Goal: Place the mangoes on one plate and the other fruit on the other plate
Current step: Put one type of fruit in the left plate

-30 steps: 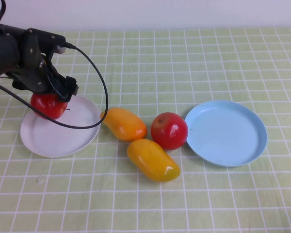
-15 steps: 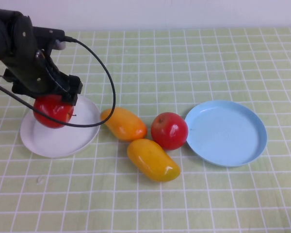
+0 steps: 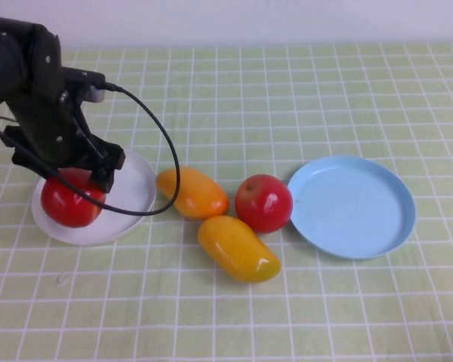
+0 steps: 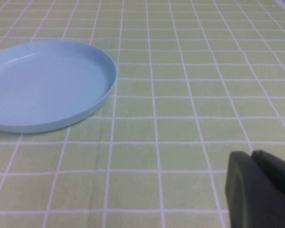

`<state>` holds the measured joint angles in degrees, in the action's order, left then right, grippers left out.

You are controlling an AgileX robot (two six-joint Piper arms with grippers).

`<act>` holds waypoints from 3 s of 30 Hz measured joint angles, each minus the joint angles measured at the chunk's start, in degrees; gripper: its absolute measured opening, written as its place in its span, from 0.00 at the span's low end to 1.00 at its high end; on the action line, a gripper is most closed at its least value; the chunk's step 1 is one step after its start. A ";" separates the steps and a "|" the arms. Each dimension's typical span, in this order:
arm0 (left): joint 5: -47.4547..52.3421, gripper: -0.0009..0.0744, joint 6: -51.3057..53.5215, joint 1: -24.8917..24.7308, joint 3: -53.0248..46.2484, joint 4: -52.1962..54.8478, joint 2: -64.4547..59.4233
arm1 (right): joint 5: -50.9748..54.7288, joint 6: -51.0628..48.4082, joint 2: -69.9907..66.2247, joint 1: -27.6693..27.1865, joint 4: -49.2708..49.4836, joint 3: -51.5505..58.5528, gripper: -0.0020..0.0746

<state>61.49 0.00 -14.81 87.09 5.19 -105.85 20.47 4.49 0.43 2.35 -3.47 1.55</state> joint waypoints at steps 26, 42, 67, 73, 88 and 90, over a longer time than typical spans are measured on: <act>-32.89 0.90 5.06 -0.01 0.00 5.83 -7.57 | 0.00 0.00 0.00 0.00 0.00 0.00 0.01; -7.70 0.90 -1.14 -1.79 0.00 0.14 -0.47 | 0.00 0.00 0.00 0.00 0.00 0.00 0.01; -28.17 0.90 5.26 0.21 0.00 3.68 -9.10 | 0.00 0.00 0.00 0.00 0.00 0.00 0.01; -31.95 0.90 5.14 -1.30 0.00 8.17 -6.90 | 0.00 0.00 0.00 0.00 0.00 0.00 0.01; -14.68 0.90 -0.75 -3.48 0.00 3.65 -0.86 | 0.00 0.00 0.00 0.00 0.00 0.00 0.01; -14.34 0.90 -0.75 -3.52 0.00 1.21 -0.86 | 0.00 0.00 0.00 0.00 0.00 0.00 0.01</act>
<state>47.15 -0.75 -18.34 87.09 6.40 -106.71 20.47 4.49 0.43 2.35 -3.47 1.55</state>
